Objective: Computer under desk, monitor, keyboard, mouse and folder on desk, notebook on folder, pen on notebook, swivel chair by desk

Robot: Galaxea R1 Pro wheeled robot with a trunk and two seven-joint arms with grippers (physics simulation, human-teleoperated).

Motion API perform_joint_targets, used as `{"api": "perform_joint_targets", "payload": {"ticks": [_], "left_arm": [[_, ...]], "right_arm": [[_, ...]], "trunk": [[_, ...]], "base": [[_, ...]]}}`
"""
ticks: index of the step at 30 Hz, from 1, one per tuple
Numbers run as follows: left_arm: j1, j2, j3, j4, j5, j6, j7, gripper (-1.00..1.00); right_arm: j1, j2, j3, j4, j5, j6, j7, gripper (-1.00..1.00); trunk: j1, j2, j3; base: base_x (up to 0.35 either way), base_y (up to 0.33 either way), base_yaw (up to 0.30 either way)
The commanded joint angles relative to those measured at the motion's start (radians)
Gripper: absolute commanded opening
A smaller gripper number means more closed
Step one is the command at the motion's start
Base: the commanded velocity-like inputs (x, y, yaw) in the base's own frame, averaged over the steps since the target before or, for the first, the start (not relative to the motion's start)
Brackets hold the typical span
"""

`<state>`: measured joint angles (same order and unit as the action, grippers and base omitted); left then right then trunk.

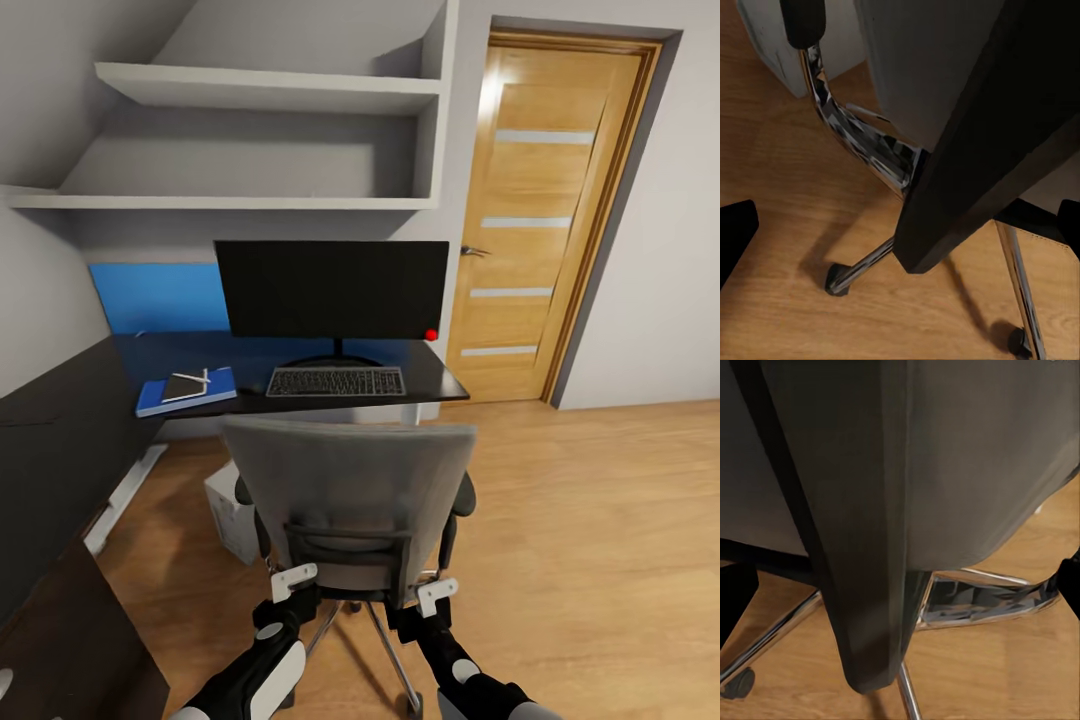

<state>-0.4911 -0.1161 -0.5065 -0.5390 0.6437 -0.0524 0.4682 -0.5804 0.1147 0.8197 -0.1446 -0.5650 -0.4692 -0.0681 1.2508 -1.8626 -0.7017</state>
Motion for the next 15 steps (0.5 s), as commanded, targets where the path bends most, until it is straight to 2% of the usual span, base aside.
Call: {"api": "perform_joint_targets", "payload": {"ticks": [1, 15], "left_arm": [[-0.001, 0.001, -0.007, 0.0, 0.005, -0.005, 0.007, 1.0], [-0.001, 0.001, -0.007, 0.001, 0.005, -0.004, 0.006, 1.0]], "right_arm": [[-0.001, 0.0, -0.001, 0.001, -0.007, -0.003, -0.009, 1.0], [-0.001, 0.0, -0.001, 0.002, -0.007, -0.003, -0.009, 1.0]], "trunk": [[0.0, 0.0, -0.001], [0.0, 0.0, -0.001]], "base": [[0.255, 0.0, 0.0], [0.246, 0.0, 0.0]]}}
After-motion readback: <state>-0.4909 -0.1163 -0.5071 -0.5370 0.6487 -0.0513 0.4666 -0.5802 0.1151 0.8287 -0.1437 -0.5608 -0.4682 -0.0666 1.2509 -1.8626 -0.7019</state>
